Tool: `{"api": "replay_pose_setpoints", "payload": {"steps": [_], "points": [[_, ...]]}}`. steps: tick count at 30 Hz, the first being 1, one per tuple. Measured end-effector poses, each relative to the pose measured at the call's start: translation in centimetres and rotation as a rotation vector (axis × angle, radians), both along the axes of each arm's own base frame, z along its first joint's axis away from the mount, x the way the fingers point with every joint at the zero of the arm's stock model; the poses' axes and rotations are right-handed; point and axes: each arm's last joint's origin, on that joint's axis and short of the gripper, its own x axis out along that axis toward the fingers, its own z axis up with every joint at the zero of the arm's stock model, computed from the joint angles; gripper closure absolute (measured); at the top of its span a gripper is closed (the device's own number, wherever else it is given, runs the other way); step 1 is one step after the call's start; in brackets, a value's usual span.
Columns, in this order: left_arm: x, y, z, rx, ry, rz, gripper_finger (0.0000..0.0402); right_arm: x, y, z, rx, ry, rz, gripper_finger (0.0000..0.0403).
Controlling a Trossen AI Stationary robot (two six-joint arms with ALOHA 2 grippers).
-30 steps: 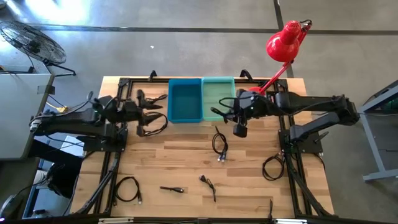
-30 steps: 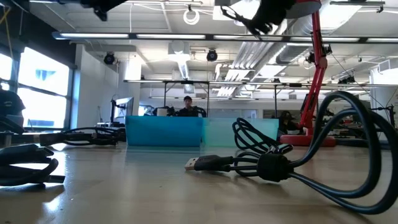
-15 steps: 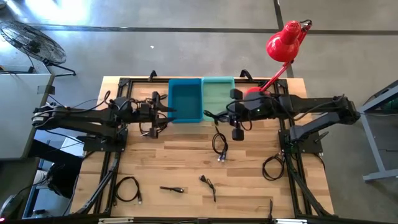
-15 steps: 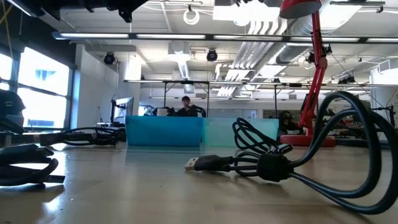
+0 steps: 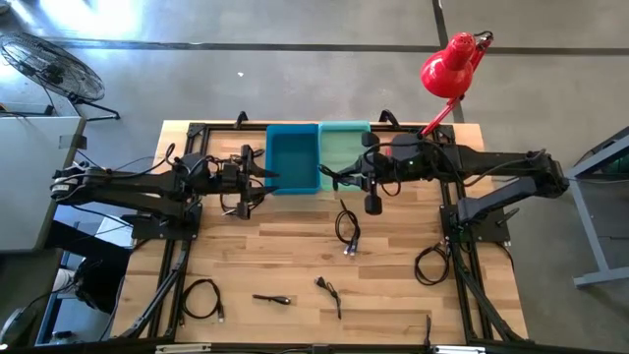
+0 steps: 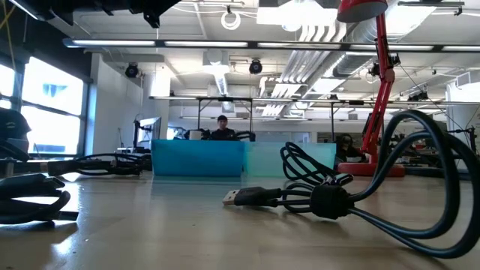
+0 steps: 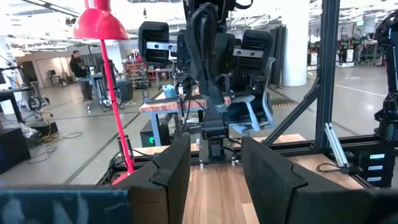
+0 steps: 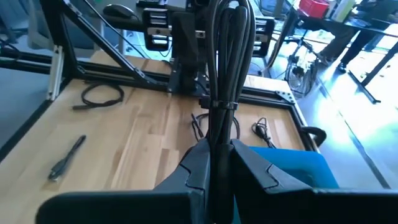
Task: Pick & Place USB Port
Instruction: Put the black USB cable into the green bin
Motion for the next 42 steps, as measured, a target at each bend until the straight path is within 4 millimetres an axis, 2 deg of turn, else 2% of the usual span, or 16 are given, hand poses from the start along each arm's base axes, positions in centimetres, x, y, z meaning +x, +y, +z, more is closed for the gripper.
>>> {"api": "replay_pose_setpoints", "payload": {"steps": [4,11,16,21,29,42], "points": [[0.0,0.0,0.0,0.0,0.001,0.004,0.0261,0.0,-0.6,0.2,-0.011,-0.02,-0.018,0.037],[0.0,0.0,-0.1,-0.002,0.007,0.011,0.0261,-0.1,-2.9,0.4,0.011,-0.049,-0.083,0.037],[0.0,0.0,-0.1,-0.002,0.007,0.011,0.0261,-0.3,-5.0,0.9,0.02,-0.096,-0.146,0.0371],[0.0,0.0,-0.1,-0.002,0.012,0.011,0.0261,-0.6,-7.6,0.7,0.085,-0.117,-0.293,0.037],[0.1,0.0,-0.4,-0.005,0.047,0.009,0.0261,1.0,-10.9,-2.0,0.129,-0.034,-0.504,0.0371],[0.1,0.1,-0.9,-0.012,0.095,0.034,0.0261,3.5,-13.5,-8.2,0.124,0.246,-0.689,0.0371]]}}
